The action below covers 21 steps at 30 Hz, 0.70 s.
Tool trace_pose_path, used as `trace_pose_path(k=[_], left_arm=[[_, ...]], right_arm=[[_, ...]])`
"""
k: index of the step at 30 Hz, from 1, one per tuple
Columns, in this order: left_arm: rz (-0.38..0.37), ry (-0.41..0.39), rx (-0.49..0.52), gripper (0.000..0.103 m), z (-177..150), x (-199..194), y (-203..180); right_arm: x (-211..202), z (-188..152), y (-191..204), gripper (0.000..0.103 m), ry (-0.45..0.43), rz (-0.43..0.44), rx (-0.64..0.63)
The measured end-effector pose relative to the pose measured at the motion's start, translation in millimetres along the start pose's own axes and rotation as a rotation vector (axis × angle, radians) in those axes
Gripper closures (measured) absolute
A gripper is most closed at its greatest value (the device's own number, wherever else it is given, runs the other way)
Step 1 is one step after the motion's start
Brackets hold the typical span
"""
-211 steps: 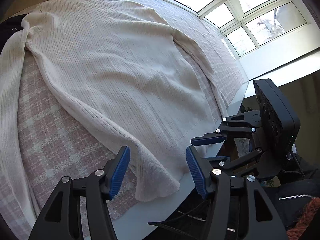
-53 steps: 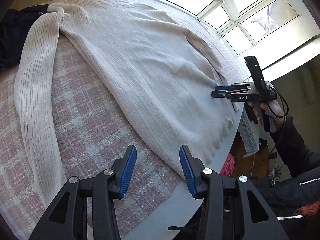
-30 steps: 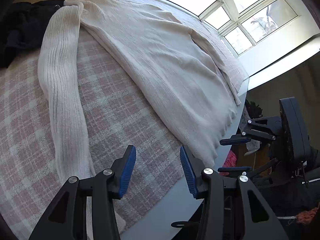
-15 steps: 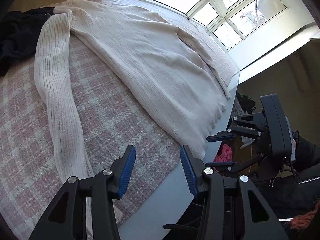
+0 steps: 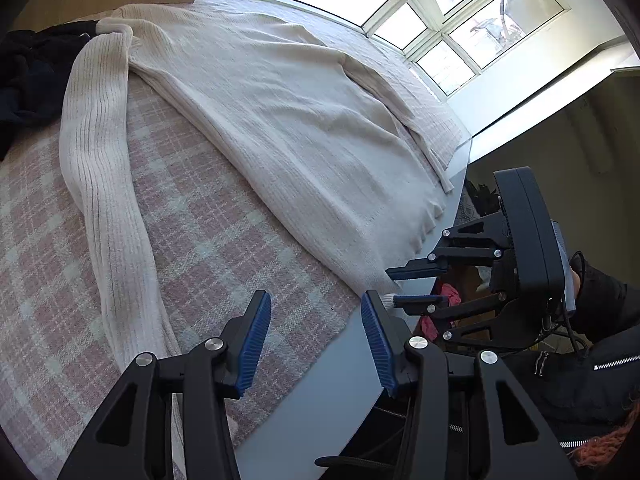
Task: Fold clothes
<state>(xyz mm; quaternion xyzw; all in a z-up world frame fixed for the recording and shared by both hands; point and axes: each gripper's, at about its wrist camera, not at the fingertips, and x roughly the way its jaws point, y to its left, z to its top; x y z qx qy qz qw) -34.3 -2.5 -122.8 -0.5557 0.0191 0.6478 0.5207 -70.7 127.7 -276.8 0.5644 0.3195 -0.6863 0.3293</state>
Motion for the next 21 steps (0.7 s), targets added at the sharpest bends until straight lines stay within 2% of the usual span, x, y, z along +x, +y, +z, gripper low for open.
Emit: trace_pose_path(k=[3, 10, 11, 14, 19, 21], left_arm=[[-0.002, 0.007, 0.000, 0.055, 0.0, 3.2, -1.7], [-0.046, 0.061, 0.009, 0.054, 3.5, 37.2, -11.3], [-0.054, 0.065, 0.011, 0.054, 5.9, 43.1, -13.2], [-0.074, 0.072, 0.009, 0.054, 15.4, 59.5, -18.4], [-0.020, 0.078, 0.023, 0.054, 35.6, 75.1, -20.7], [-0.033, 0.067, 0.014, 0.054, 40.5, 72.9, -19.0]], right_arm=[[-3.9, 5.8, -14.4, 0.095, -0.041, 0.111, 0.083], [-22.9, -1.0, -86.8, 0.096, -0.187, 0.511, 0.511], [-22.8, -8.6, -99.7, 0.096, -0.202, 0.537, 0.555], [-14.0, -11.2, -116.9, 0.096, -0.223, 0.546, 0.619], [-24.3, -21.2, -121.4, 0.096, -0.242, 0.569, 0.649], [-26.1, -24.7, -123.4, 0.096, -0.249, 0.573, 0.641]])
